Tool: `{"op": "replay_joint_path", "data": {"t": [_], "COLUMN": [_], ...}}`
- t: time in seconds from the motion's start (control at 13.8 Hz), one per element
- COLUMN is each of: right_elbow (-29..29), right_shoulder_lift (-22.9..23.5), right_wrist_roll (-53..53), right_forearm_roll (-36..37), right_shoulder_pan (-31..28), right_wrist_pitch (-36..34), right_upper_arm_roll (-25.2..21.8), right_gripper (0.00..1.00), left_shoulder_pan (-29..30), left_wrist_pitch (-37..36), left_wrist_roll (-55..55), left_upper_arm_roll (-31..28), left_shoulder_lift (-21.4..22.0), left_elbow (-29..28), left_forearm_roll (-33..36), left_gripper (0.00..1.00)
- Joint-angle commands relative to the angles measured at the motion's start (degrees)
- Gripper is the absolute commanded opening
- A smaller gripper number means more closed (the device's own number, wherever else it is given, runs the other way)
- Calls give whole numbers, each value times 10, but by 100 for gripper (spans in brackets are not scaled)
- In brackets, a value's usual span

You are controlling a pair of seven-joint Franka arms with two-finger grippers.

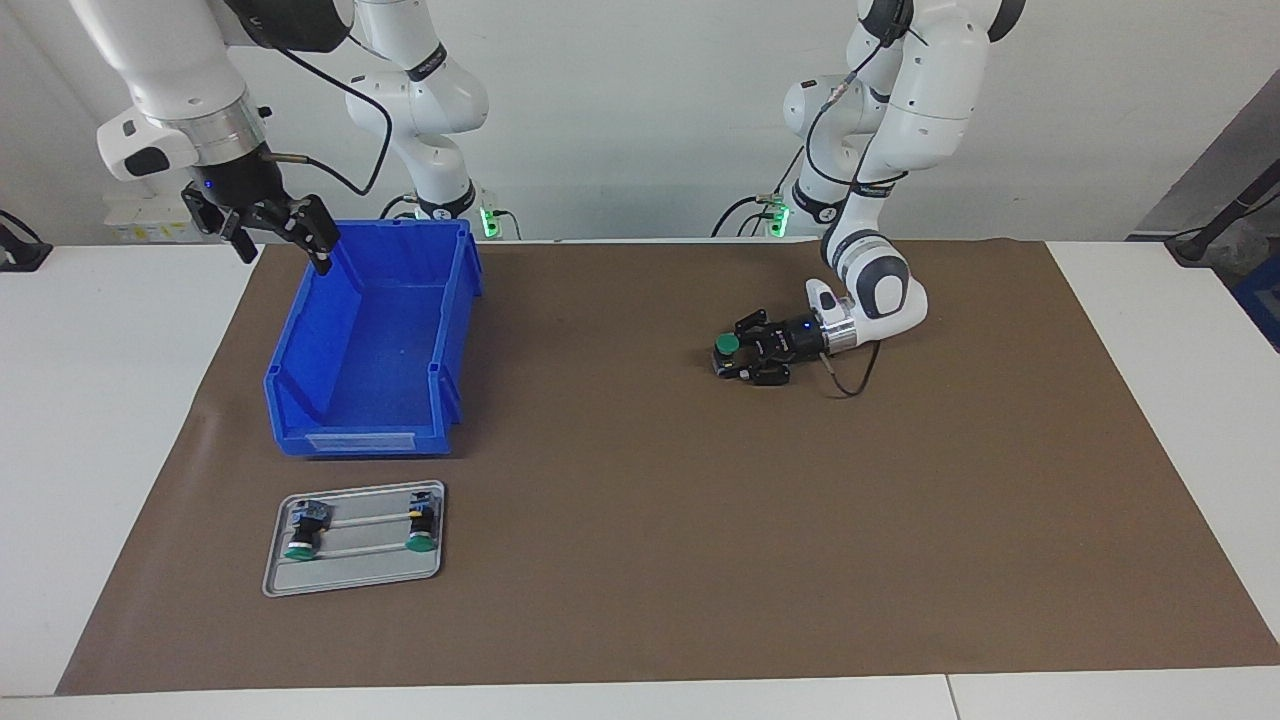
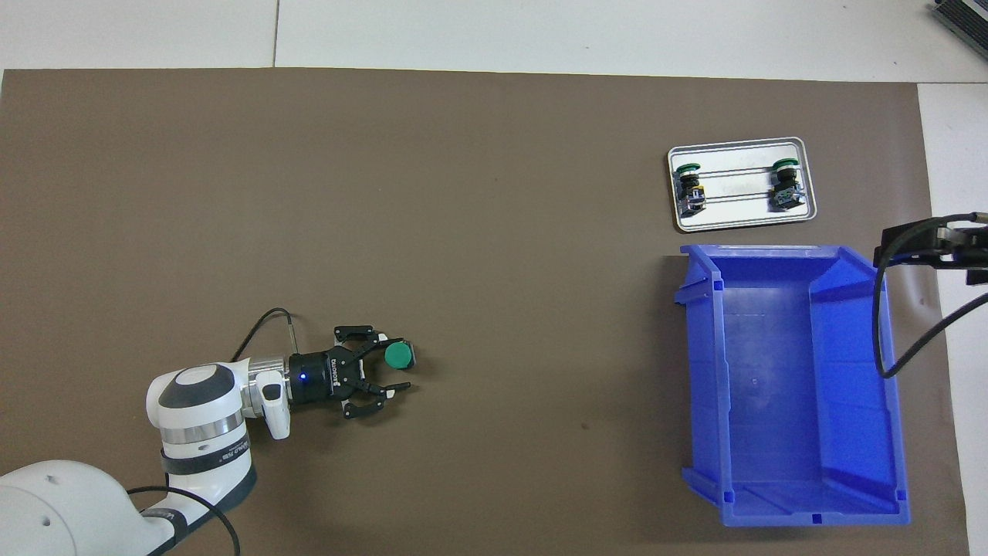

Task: Place and press button with both arms
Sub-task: 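Set the green button on the table and open the left gripper, then raise the left gripper up and away from the button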

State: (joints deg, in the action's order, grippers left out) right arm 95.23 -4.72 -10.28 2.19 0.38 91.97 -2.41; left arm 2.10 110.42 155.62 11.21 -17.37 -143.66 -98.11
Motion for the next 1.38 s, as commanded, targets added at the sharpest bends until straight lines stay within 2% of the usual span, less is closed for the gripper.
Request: {"op": "replay_joint_path", "data": {"t": [0.0,0.14,0.43,0.72,0.87,1.09,1.3], "right_elbow": [16,16,16,16,16,16,16], "right_shoulder_lift": [-14,-14,-14,-14,-14,-14,-14], "right_wrist_roll": [18,18,18,18,18,18,18], "right_forearm_roll": [-11,-11,-11,-11,-11,-11,-11], "right_shoulder_pan": [-6,-6,-6,-6,-6,-6,-6], "right_wrist_pitch": [5,5,5,5,5,5,5], "right_upper_arm_roll": [-1,-1,-1,-2,-1,-1,-2], "right_gripper": [100,100,100,100,100,100,100], "left_shoulder_pan": [12,15,40,48,45,58,77], "left_wrist_pitch": [31,32,31,31,30,22,-17], "left_wrist_roll": [15,4,-51,-183,-238,-332,-473], "left_upper_arm_roll": [-8,-8,-9,-9,-9,-9,-10], "left_shoulder_lift": [-15,-19,-18,-8,11,19,22], "left_elbow": [16,28,54,110,123,170,245], "left_forearm_roll": [0,9,70,118,128,209,305], "left_gripper": [74,74,75,75,75,75,76]}}
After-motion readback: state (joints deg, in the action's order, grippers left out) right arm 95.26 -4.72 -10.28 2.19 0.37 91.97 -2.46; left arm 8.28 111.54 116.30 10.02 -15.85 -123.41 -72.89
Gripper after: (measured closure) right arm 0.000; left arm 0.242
